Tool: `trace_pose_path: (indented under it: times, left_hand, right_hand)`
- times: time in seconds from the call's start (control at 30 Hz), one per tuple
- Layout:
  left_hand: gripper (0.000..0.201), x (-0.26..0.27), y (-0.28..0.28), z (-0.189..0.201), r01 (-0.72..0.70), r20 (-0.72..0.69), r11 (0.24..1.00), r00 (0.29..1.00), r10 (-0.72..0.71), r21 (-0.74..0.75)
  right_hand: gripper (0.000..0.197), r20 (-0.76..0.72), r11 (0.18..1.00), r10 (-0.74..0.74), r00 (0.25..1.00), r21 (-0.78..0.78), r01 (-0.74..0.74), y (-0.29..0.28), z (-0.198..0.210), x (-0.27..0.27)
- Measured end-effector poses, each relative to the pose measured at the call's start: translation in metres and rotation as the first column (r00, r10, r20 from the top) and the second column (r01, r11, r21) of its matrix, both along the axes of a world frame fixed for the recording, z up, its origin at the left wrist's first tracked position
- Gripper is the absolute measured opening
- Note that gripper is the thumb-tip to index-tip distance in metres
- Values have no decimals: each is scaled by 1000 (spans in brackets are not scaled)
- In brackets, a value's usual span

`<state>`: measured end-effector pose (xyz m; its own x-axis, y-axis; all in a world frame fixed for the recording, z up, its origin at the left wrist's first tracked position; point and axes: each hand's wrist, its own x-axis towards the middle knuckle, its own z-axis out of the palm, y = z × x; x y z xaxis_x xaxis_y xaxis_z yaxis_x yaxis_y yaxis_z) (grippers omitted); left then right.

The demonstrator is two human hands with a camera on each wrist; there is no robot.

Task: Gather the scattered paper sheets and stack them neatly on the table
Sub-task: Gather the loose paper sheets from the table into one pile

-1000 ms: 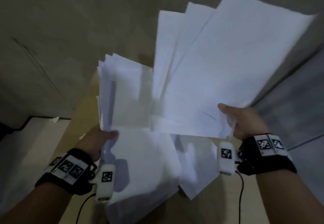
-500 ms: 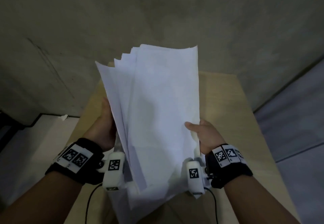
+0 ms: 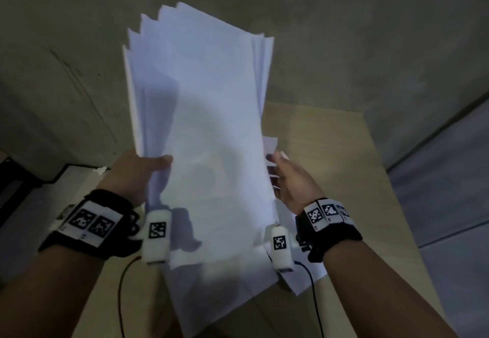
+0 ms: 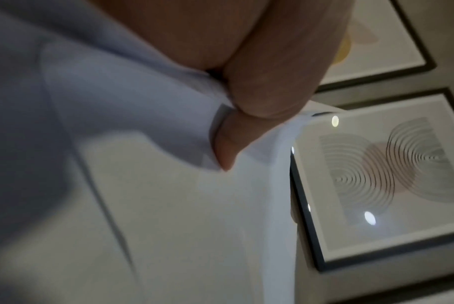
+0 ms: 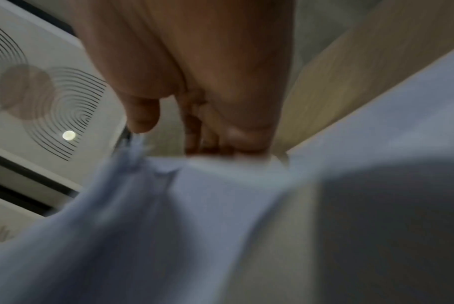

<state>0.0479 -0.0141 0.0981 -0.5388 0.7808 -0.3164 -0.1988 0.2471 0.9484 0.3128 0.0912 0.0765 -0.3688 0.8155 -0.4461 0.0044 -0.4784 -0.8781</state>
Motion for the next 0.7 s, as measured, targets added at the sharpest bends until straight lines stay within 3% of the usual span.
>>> trace_pose_path:
  times: [0.07,0.1,0.17,0.2,0.23,0.3,0.33,0.4,0.47,0.6,0.7]
  left_hand:
    - [14,-29,-11,4,-28,59,999,998,29,-17]
    - [11,-41,-18,6,-26,89,999,996,28,-26]
    - [20,-64,-35,6,-48,81,998,995,52,-46]
    - [33,-73,-43,5,-62,61,996,996,65,-59]
    - [49,-77,-50,6,-71,52,994,996,75,-79]
    - [76,-81,-61,4,-71,48,990,996,77,-126]
    - [73,-80,-65,2,-57,59,990,996,65,-130]
    - [41,-76,-69,-2,-46,55,992,997,53,-118]
    - [13,-72,-73,-6,-64,16,990,998,66,-125]
    - [2,-68,-79,-11,-86,-5,987,996,86,-137]
    - [4,-71,-83,-15,-114,-20,984,993,112,-136]
  right_hand:
    - [29,249,998,61,967,-5,-61,-4,-16,-4]
    - [37,428,985,160,890,-7,-173,-8,-23,-5]
    - [57,724,879,335,603,-10,-477,-20,-41,-11]
    - [58,799,817,358,484,-18,-576,-30,-46,-17]
    - [58,834,787,355,422,-22,-617,-40,-55,-23]
    - [59,881,786,314,355,-31,-618,-55,-74,-35]
    - [60,905,795,282,319,-34,-606,-61,-82,-41]
    - [59,921,824,253,295,-45,-565,-68,-91,-50]
    - [49,895,839,279,349,-51,-541,-69,-95,-54]
    - [35,883,808,312,350,-53,-587,-59,-96,-50]
    - [22,809,876,279,517,7,-482,-41,-82,-31]
